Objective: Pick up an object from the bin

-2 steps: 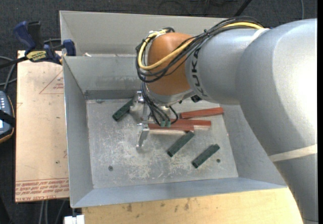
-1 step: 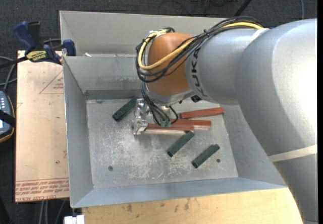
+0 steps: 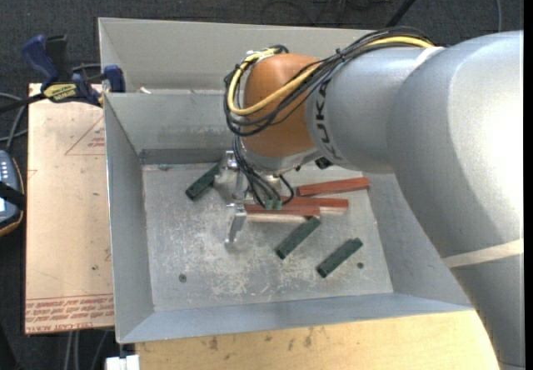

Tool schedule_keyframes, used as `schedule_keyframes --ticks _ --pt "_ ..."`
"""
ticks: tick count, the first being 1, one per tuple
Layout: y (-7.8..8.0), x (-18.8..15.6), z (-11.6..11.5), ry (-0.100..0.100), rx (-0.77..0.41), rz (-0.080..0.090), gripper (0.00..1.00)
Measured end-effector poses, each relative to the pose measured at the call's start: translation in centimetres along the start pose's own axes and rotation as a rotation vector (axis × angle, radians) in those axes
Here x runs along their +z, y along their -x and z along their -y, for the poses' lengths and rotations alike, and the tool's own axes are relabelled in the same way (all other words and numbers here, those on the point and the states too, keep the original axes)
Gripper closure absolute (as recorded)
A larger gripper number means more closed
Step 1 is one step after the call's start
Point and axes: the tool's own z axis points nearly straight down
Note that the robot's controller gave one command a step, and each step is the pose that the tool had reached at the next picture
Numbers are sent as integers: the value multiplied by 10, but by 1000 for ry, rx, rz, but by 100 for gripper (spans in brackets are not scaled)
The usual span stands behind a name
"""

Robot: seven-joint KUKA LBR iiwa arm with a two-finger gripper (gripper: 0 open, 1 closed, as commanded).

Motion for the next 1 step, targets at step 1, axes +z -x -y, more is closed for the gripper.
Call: schedule_keyframes --ticks 1 --pt "0 0 0 0 0 0 100"
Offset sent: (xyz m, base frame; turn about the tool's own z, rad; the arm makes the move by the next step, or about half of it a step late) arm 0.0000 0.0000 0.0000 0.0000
